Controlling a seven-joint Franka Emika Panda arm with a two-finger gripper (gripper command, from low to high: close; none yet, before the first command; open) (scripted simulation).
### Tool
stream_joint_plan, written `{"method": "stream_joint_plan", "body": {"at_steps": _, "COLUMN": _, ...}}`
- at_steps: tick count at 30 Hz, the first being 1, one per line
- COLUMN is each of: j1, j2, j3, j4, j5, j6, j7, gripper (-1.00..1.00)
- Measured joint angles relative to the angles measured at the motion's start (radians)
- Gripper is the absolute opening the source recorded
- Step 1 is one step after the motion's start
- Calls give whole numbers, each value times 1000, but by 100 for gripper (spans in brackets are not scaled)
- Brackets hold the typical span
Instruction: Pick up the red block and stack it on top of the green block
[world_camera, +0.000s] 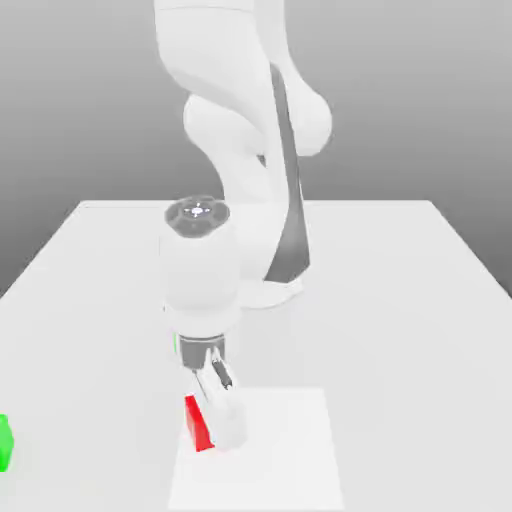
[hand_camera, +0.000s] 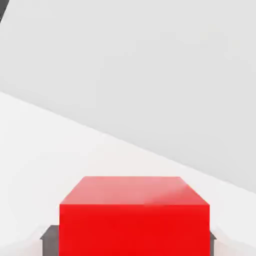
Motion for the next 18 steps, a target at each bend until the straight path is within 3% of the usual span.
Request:
{"method": "stream_joint_plan", "body": {"at_steps": 11, "j1": -43, "j2": -215, "j3": 66, "j4": -27, "j5": 136, "j6": -186, "j7": -95, "gripper": -100}}
{"method": "stream_joint_plan", "body": {"at_steps": 18, "j1": -168, "j2": -130, "j3": -39, "j4": 195, "j5": 171, "j6": -324, "j7": 69, "gripper": -100}}
